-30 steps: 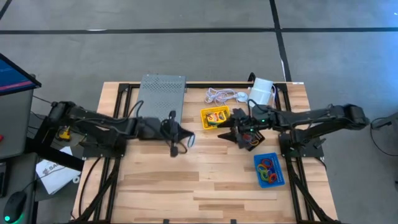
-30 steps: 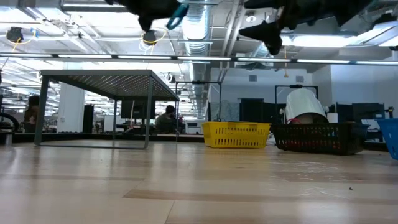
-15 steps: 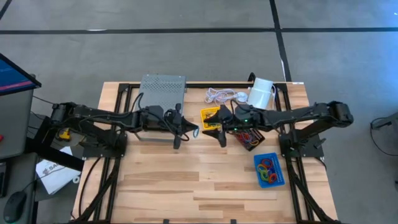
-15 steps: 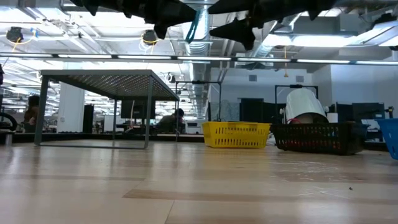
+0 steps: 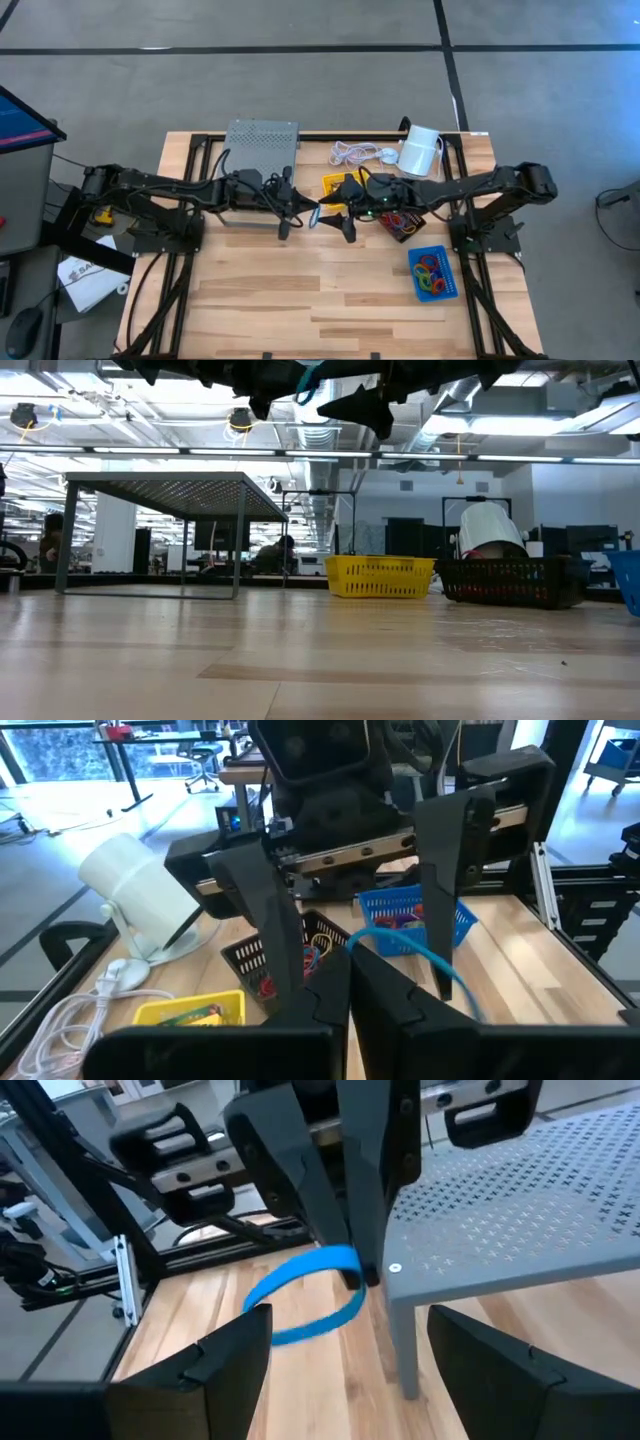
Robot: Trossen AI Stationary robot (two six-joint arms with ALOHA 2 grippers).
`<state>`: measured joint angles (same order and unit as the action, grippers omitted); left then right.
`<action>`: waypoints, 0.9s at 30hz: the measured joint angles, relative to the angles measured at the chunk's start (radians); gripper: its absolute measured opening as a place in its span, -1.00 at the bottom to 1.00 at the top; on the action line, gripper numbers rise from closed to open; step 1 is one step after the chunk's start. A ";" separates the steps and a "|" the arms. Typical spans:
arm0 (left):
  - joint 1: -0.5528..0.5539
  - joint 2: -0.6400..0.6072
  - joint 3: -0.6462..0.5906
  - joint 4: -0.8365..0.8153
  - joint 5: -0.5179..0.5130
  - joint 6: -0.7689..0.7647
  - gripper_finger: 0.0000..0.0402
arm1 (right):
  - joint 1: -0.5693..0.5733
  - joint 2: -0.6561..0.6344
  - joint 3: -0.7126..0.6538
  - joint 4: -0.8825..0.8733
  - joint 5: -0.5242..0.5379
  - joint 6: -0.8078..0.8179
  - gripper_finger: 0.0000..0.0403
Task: Pick & Place Office Desk Supplies
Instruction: Put the blue rubber band into the black bin
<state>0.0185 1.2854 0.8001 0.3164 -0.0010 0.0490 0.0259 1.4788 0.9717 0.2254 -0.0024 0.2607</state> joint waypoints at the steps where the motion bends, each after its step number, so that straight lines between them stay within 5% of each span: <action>1: 0.000 0.000 0.000 0.001 0.000 0.000 -1.00 | 0.001 -0.003 0.000 -0.003 0.000 0.000 0.31; 27: 0.000 0.000 0.000 0.115 0.174 -0.001 -1.00 | 0.000 0.016 0.000 0.115 -0.001 -0.010 0.20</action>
<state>0.0185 1.2850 0.8005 0.4318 0.1731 0.0479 0.0261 1.4952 0.9718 0.3406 -0.0032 0.2508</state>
